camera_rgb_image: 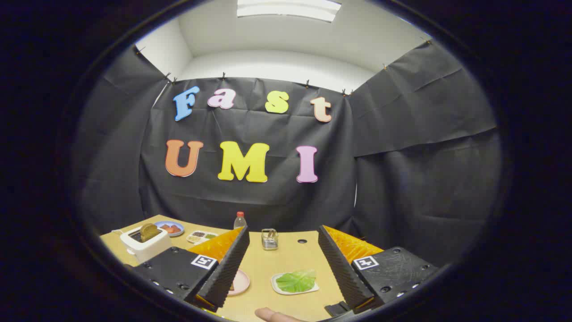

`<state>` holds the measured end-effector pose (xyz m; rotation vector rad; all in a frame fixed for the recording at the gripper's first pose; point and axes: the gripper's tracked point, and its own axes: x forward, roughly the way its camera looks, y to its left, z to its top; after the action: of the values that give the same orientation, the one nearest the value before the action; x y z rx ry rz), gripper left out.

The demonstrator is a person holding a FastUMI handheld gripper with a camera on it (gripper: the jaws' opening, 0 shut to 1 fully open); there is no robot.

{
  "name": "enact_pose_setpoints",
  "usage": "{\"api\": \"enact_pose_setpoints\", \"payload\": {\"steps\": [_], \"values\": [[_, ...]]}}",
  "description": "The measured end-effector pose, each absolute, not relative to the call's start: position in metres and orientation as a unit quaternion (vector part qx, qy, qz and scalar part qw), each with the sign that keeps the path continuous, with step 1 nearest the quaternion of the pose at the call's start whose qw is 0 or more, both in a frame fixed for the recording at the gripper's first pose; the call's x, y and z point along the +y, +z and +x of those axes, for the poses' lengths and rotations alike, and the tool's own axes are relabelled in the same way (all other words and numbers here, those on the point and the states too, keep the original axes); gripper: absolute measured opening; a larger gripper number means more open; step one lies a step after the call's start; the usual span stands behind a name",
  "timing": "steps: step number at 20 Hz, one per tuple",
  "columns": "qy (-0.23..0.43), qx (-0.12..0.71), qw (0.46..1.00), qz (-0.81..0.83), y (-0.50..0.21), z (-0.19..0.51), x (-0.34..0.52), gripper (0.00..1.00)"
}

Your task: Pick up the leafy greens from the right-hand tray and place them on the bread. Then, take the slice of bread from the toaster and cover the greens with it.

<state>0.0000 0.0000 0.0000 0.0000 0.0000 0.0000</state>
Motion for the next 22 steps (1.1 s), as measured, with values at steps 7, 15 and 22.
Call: {"api": "enact_pose_setpoints", "payload": {"steps": [7, 15, 22], "values": [[0.003, 0.006, 1.000, -0.006, -0.009, 0.004, 0.004, 0.95], [0.015, 0.041, 0.999, 0.029, -0.030, 0.021, 0.001, 0.95], [-0.017, 0.078, 0.997, 0.013, -0.085, 0.088, -0.036, 0.95]]}}
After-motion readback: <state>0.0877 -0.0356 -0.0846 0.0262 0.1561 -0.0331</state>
